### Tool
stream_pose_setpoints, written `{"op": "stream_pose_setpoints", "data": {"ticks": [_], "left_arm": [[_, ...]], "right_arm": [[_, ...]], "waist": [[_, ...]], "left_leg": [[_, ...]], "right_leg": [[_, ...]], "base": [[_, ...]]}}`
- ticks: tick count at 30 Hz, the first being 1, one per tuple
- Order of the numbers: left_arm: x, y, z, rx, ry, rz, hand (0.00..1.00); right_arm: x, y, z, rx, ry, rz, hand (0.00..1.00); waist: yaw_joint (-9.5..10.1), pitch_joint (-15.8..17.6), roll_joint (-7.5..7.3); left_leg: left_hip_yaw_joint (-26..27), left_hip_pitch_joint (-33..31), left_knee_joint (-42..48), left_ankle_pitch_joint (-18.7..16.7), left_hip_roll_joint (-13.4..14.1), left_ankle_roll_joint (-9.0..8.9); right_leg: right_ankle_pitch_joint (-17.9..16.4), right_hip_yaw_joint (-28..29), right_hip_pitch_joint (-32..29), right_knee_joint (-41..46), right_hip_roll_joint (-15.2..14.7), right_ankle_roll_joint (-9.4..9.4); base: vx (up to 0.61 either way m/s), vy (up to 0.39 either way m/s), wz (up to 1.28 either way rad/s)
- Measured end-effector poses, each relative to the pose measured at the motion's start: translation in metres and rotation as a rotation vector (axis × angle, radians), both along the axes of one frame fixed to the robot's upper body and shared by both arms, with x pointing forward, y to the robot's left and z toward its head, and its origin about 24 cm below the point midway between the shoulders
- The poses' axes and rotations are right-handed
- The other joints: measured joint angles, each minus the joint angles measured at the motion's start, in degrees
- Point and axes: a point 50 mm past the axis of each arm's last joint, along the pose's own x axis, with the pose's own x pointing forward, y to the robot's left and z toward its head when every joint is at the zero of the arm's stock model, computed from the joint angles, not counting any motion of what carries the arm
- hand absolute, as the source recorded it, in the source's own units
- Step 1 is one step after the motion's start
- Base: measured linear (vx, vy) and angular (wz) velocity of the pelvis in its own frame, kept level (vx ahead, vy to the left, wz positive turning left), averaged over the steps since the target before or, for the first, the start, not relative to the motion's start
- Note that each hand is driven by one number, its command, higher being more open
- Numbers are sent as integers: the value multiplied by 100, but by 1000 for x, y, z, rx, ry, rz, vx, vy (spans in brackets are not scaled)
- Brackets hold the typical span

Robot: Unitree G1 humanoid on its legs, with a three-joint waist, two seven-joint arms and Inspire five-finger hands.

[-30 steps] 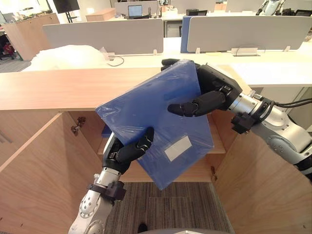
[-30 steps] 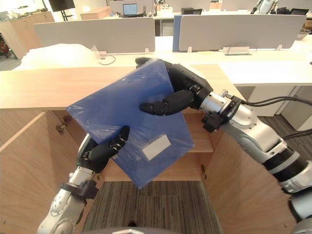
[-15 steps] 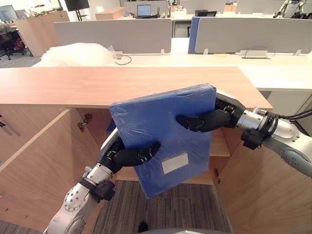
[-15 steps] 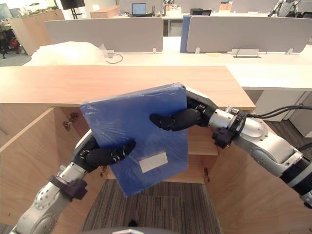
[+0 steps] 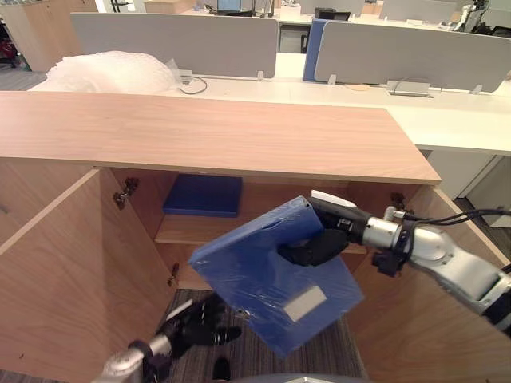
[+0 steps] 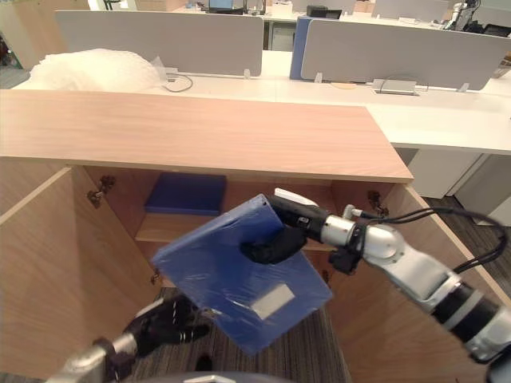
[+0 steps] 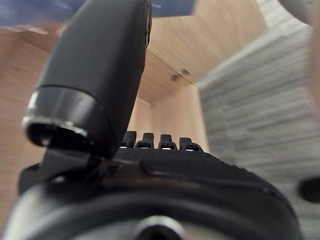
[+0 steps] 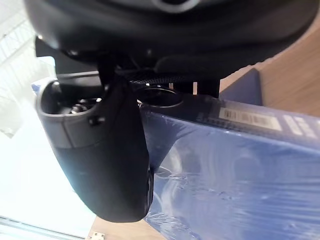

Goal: Walk over to the cabinet, pick up the folder, carry it to the office cabinet, place the folder inside the office cabinet, then close the office cabinet door

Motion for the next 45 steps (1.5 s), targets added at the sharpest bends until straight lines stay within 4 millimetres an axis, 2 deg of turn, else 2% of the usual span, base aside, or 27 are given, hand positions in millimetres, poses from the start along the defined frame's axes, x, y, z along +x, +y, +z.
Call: {"op": "stream_pose_setpoints", "data": {"ticks": [2, 3, 5, 6, 8, 9, 10, 12, 15, 17, 19, 22, 24, 25, 27, 29, 31, 32, 33, 34, 35, 36, 37, 39, 40, 42, 45], "left_arm": [[-16, -6, -16, 71, 83, -31, 100], [-20, -7, -19, 79, 98, -32, 100], [-29, -10, -28, 86, 135, 26, 100], [-38, -5, -36, 110, 174, 152, 100], [-42, -1, -39, 130, 191, 238, 100], [-48, 3, -42, 153, 213, 335, 100], [-50, 5, -43, 163, 221, 372, 100], [-56, 10, -46, 211, 245, 505, 100], [-63, 15, -47, 254, 262, 611, 100], [-69, 18, -47, 270, 285, 661, 100], [-68, 18, -47, 274, 288, 686, 100], [-65, 16, -48, 266, 281, 693, 100], [-61, 10, -49, 253, 276, 693, 100], [-60, 9, -49, 254, 274, 689, 100], [-56, 6, -48, 259, 258, 676, 100], [-53, 7, -47, 273, 246, 666, 100], [-45, 8, -44, 284, 212, 652, 100], [-34, 7, -41, 275, 170, 648, 100], [-23, 3, -38, 259, 133, 639, 100], [-20, 1, -37, 253, 122, 637, 100], [-17, -2, -37, 246, 112, 638, 100], [-18, -2, -37, 247, 114, 642, 100], [-18, -1, -37, 249, 112, 645, 100], [-12, -1, -34, 227, 83, 672, 100], [-11, -1, -33, 222, 73, 675, 100], [-3, 1, -27, 209, 30, 689, 100], [1, 6, -23, 195, -1, 749, 100]], "right_arm": [[5, 14, -17, 24, 4, -14, 0], [7, 16, -23, 13, 5, -24, 0], [13, 16, -50, -36, 57, -77, 0], [19, 10, -85, -96, 156, -165, 0], [20, 4, -108, -135, 230, -241, 0], [20, -7, -135, -177, 329, -347, 0], [19, -12, -145, -181, 374, -401, 0], [12, -37, -181, -111, 569, -699, 0], [0, -56, -203, 50, 754, -1017, 0], [2, -58, -207, 173, 832, -1156, 0], [9, -56, -203, 385, 895, -1273, 0], [26, -47, -191, 698, 945, -1342, 0], [45, -42, -174, 1020, 970, -1363, 0], [49, -41, -169, 1099, 967, -1364, 0], [68, -44, -146, 1372, 914, -1343, 0], [81, -51, -127, 1512, 854, -1325, 0], [97, -63, -98, 1687, 755, -1286, 0], [110, -76, -70, 1777, 665, -1242, 0], [117, -94, -40, 1837, 548, -1204, 0], [120, -102, -25, 1856, 494, -1184, 0], [126, -112, 5, 1878, 406, -1128, 0], [130, -115, 32, 1890, 344, -1064, 0], [132, -116, 44, 1884, 316, -1040, 0], [138, -116, 87, 1808, 229, -964, 0], [138, -115, 97, 1799, 210, -941, 0], [141, -107, 133, 1760, 168, -857, 0], [141, -100, 158, 1734, 130, -803, 0]], "waist": [[-3, 20, 33], [3, 31, 49], [39, 55, 85], [43, 98, 157], [47, 103, 161], [55, 158, 242], [55, 180, 273], [69, 315, 408], [127, 413, 454], [146, 495, 441], [154, 598, 428], [198, 675, 458], [310, 731, 543], [321, 752, 562], [359, 885, 615], [390, 1004, 620], [445, 1158, 646], [486, 1391, 712], [560, 1620, 873], [589, 1688, 958], [623, 1818, 1116], [642, 1885, 1203], [649, 1931, 1217], [720, 2087, 1233], [739, 2118, 1242], [766, 2344, 1300], [770, 2417, 1358]], "left_leg": [[30, 3, 0, -1, 32, -1], [31, 10, 0, 0, 30, -2], [27, 51, -1, 1, 28, -2], [18, 92, -2, -8, 21, -12], [7, 89, -2, -28, 24, -39], [-3, 82, -2, -29, 19, -39], [-5, 79, -2, -30, 13, -37], [-53, 75, -1, -34, -29, -27], [-103, 73, 1, -31, -94, 19], [-112, 73, 3, -37, -113, 26], [-174, 78, 14, -38, -143, 27], [-256, 76, 1, -52, -183, 31], [-269, 63, -1, -74, -205, 42], [-276, 57, -1, -78, -217, 45], [-341, -16, 6, -94, -282, 71], [-367, -111, 40, -100, -322, 85], [-398, -507, 316, -135, -306, 160], [-428, -875, 772, -293, -286, 236], [-433, -1255, 1369, -544, -225, 309], [-431, -1460, 1707, -686, -194, 351], [-418, -1809, 2312, -974, -128, 392], [-380, -2115, 2785, -1222, -88, 388], [-351, -2241, 2993, -1329, -74, 403], [-213, -2814, 3801, -1687, -9, 442], [-179, -2948, 3982, -1780, 10, 442], [-17, -3382, 4680, -2095, 59, 461], [103, -3955, 5419, -2365, 51, 511]], "right_leg": [[9, 26, -23, 4, 24, -22], [10, 25, -19, 1, 26, -24], [11, 19, 28, -6, 24, -24], [10, 9, 82, -26, 20, -24], [10, -1, 83, -28, 24, -24], [8, -10, 84, -35, 22, -24], [8, -14, 84, -39, 17, -23], [7, -73, 122, -74, -12, -15], [-13, -137, 170, -105, -35, 16], [-12, -154, 196, -119, -47, 18], [-10, -231, 270, -171, -67, 21], [-11, -324, 348, -250, -103, 22], [-20, -335, 353, -272, -119, 36], [-25, -340, 353, -276, -126, 43], [-41, -419, 338, -309, -175, 67], [-47, -446, 265, -317, -208, 80], [-29, -464, -25, -174, -205, 103], [-32, -476, -259, 54, -216, 107], [-76, -473, -536, 443, -203, 171], [-126, -469, -700, 692, -200, 233], [-269, -443, -1019, 1207, -201, 284], [-454, -379, -1348, 1681, -229, 302], [-556, -333, -1507, 1917, -251, 317], [-924, -99, -2228, 2883, -331, 336], [-1013, -46, -2407, 3109, -344, 356], [-1382, 156, -2957, 3881, -431, 352], [-1890, 309, -3562, 4672, -577, 387]], "base": [[-23, -31, -10], [-39, -25, -3], [-40, -16, 2], [-37, -13, 3], [-41, -14, 3], [-32, -11, 3], [-20, -7, 4], [-3, -5, 11], [41, -15, 12], [75, -24, 6], [58, -29, 17], [22, -13, 15], [1, -9, 5], [-5, -2, 8], [-4, 6, 17], [14, 10, 12], [20, 5, 10], [-21, 49, 11], [-65, 93, 8], [-83, 94, -6], [-86, 101, -20], [-84, 93, -27], [-115, 96, -34], [-126, 57, -42], [-134, 28, -47], [-161, 19, -40], [-206, 8, -17]]}}
